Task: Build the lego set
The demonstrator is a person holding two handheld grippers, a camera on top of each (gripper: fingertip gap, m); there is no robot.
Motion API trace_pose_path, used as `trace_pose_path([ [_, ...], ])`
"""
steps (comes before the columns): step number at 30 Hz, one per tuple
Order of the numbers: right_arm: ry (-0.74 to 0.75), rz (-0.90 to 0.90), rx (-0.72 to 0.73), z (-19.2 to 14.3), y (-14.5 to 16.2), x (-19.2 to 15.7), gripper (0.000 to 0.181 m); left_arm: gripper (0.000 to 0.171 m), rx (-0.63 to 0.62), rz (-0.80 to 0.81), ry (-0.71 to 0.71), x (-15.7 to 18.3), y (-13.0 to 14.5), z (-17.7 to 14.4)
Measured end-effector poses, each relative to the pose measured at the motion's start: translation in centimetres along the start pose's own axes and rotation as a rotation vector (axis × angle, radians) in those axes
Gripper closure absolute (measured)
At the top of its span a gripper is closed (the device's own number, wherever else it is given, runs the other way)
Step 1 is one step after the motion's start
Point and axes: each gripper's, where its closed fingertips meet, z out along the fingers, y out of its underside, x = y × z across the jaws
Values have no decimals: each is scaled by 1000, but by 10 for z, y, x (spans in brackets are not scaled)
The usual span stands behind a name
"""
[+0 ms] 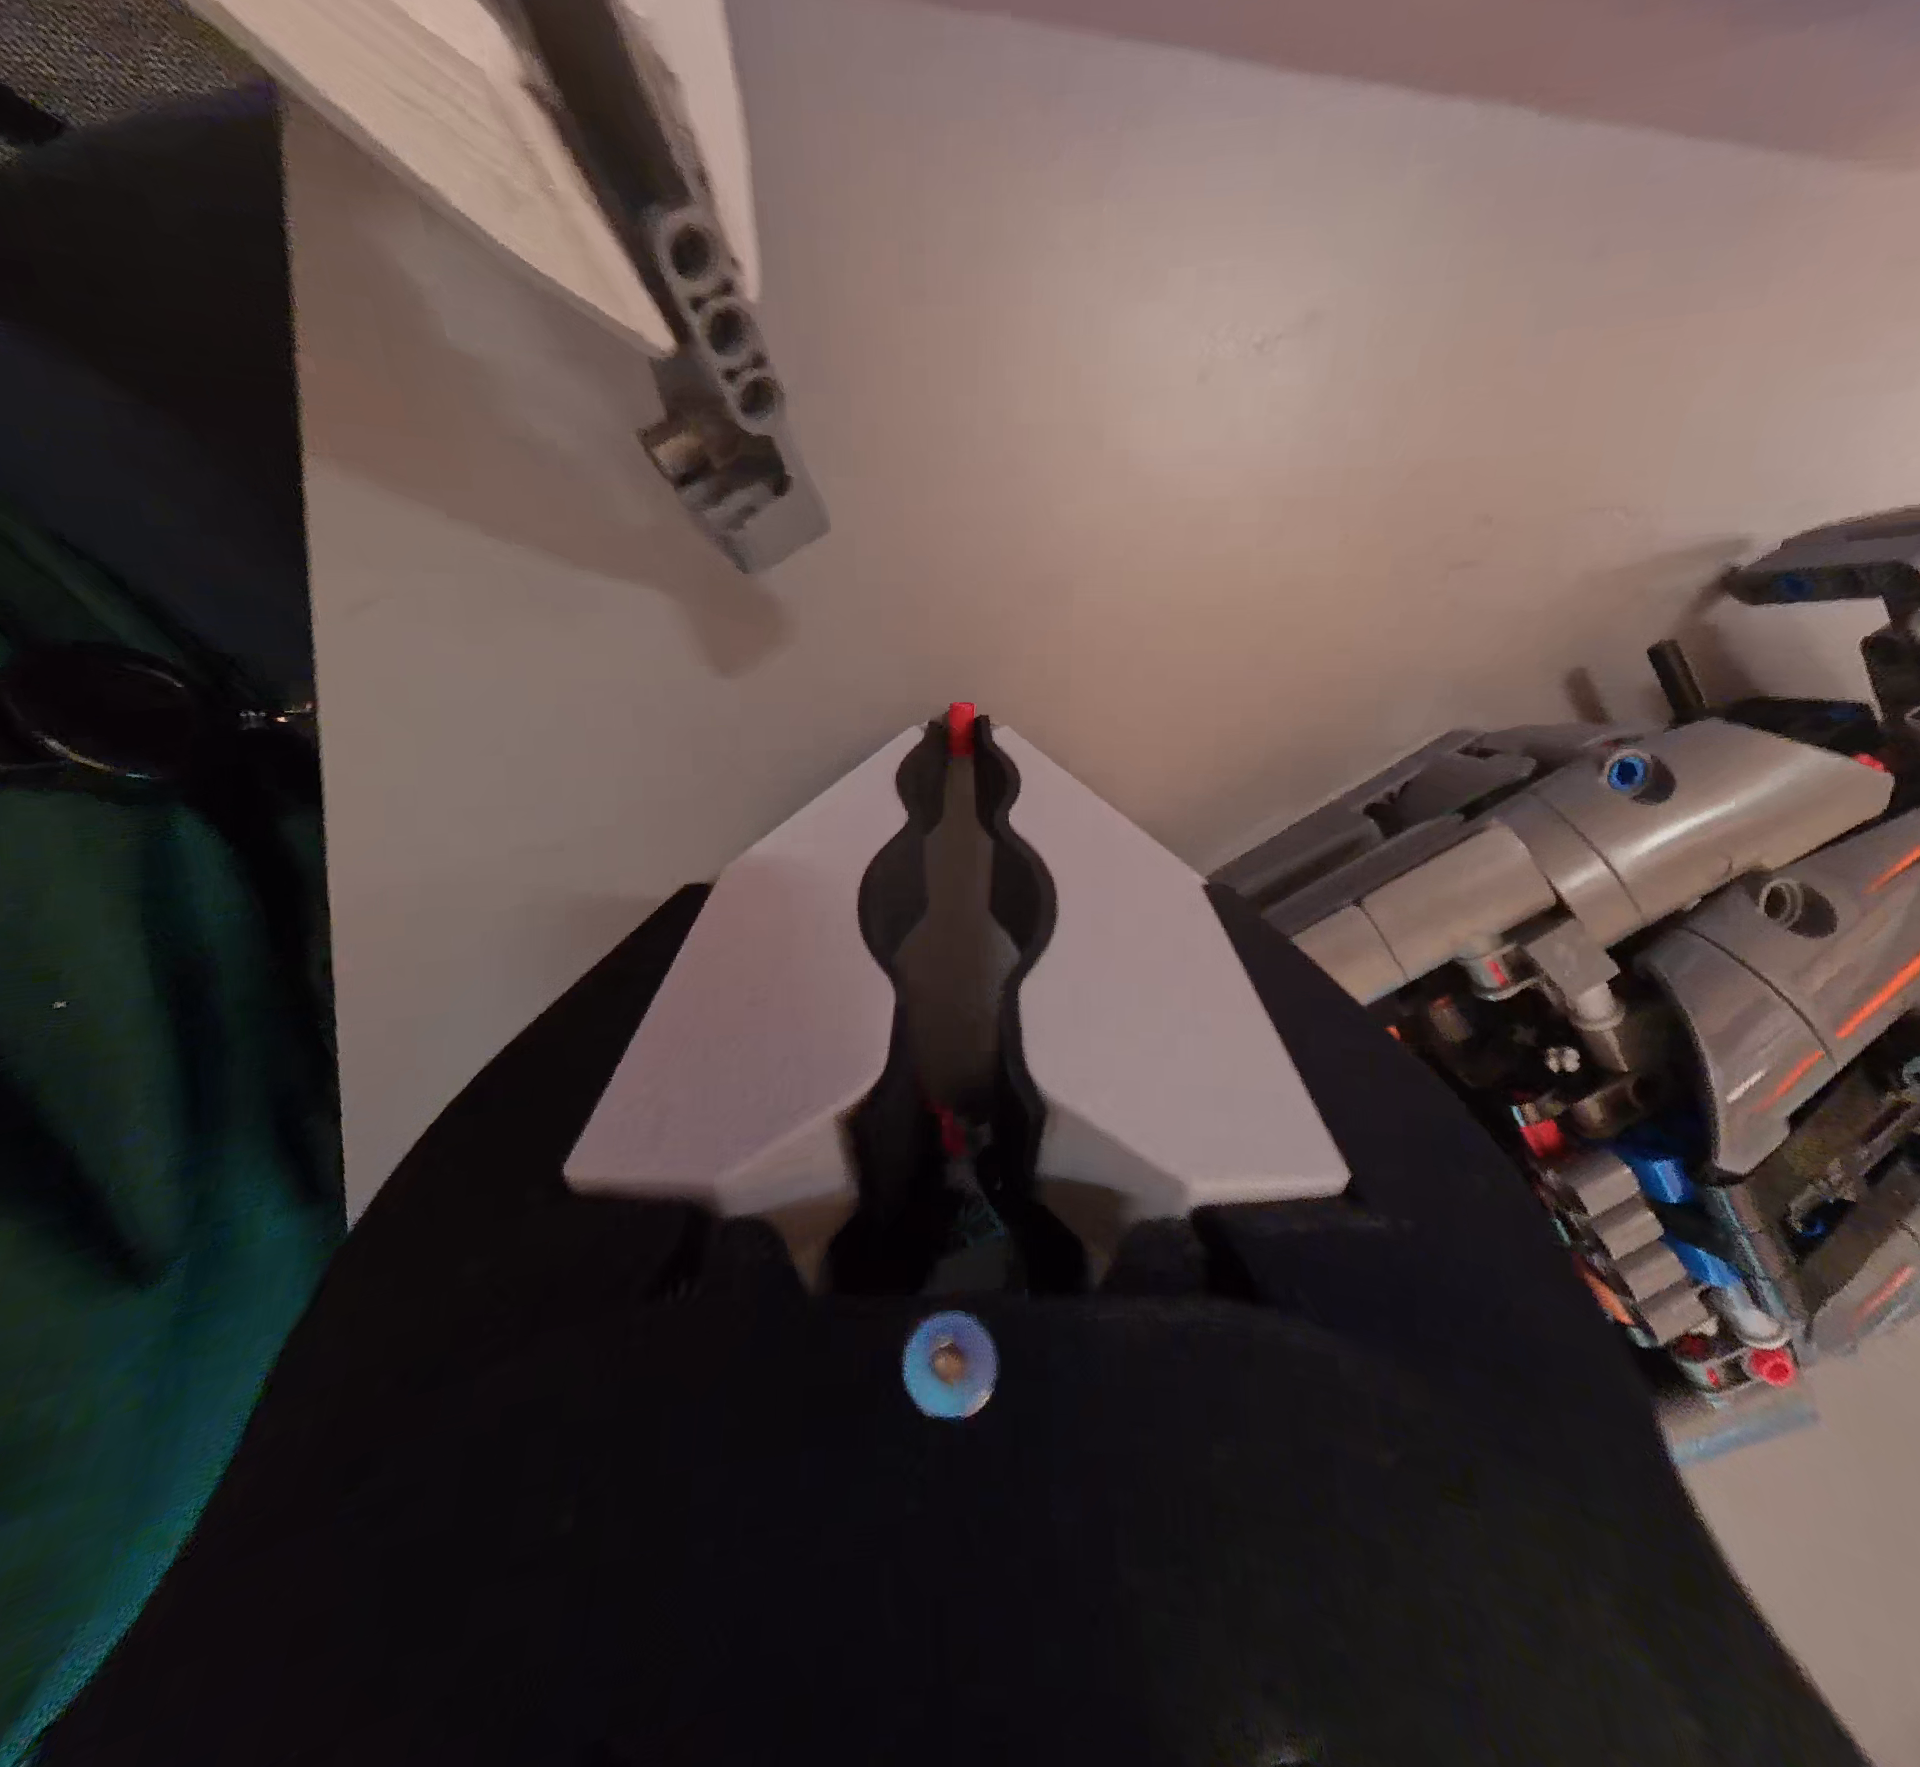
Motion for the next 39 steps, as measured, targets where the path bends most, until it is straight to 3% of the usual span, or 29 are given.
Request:
trace_pose_path([
  [9, 144, -314, 178, -31, -38, -14, 179, 166, -130, -22, 72, 9, 8, 12],
  [15, 294, -557, 143, -34, -43, -25, 179, 166, -205, -78, 109, 10, 12, 19],
  [24, 392, -687, 67, -31, -36, -20, 179, 166, -275, -82, 104, 11, 10, 27],
  [39, 415, -711, 91, -35, -29, -16, 179, 166, -367, -62, 88, 12, 8, 38],
])
